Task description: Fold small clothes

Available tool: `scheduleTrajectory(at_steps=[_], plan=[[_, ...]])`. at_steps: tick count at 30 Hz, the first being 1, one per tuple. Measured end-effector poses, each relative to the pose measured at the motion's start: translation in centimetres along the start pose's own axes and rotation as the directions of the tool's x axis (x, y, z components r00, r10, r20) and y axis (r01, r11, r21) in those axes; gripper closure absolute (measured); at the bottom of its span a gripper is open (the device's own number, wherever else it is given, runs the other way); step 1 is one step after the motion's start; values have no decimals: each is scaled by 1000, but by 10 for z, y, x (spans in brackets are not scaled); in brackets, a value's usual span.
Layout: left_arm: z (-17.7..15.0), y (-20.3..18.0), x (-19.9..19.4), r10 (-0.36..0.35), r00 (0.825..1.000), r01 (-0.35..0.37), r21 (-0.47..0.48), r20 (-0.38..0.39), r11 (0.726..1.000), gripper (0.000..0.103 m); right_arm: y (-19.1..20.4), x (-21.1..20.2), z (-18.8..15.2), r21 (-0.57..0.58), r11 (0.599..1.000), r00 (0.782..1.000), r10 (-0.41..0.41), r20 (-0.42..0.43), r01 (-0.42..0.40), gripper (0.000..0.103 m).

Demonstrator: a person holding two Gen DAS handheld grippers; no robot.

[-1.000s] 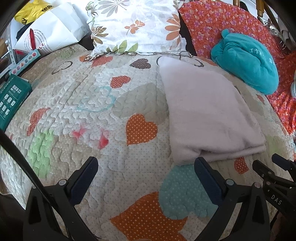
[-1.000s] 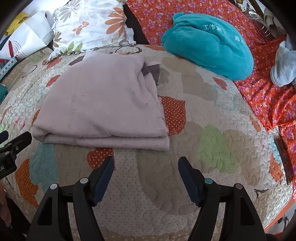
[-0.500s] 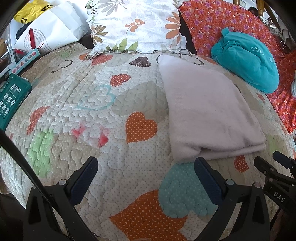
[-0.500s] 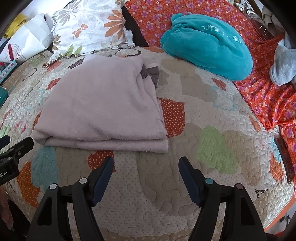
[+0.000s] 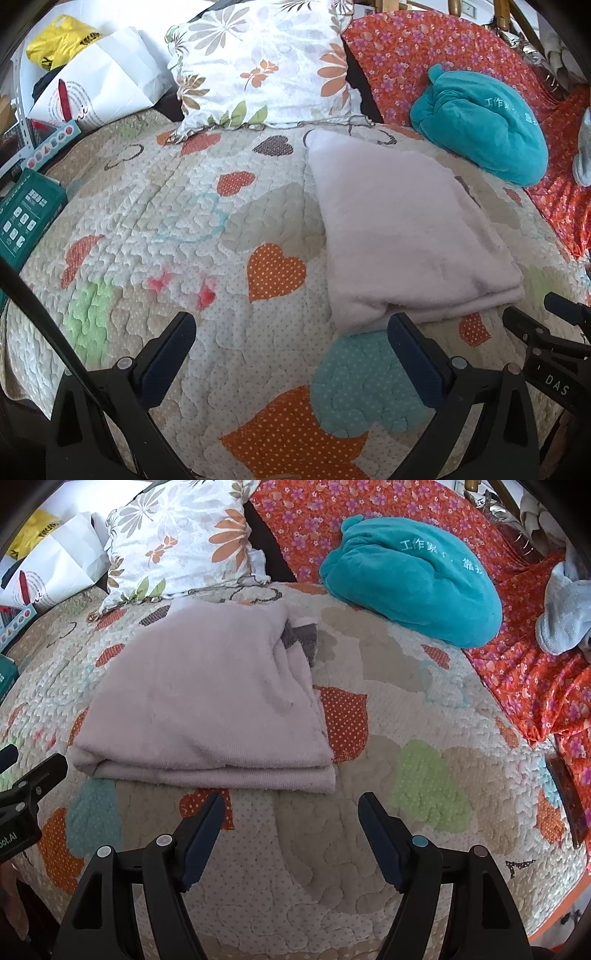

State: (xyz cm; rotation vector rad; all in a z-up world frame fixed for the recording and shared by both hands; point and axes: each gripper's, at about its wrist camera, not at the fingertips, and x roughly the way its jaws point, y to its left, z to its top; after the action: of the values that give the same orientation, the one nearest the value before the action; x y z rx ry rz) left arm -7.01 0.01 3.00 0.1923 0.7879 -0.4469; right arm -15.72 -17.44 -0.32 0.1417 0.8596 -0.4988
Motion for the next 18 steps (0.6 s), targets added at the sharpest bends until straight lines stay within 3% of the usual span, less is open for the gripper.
scheduleTrajectory(at_steps=[8, 18], plan=[[-1, -8, -12, -30, 998, 28, 40, 63, 999, 0, -7, -9, 5, 35, 999, 999, 3, 48, -5, 22], [-2, -9, -9, -46, 998, 44, 44, 40, 998, 0, -5, -9, 3, 33, 999, 999, 0, 46, -2, 21]])
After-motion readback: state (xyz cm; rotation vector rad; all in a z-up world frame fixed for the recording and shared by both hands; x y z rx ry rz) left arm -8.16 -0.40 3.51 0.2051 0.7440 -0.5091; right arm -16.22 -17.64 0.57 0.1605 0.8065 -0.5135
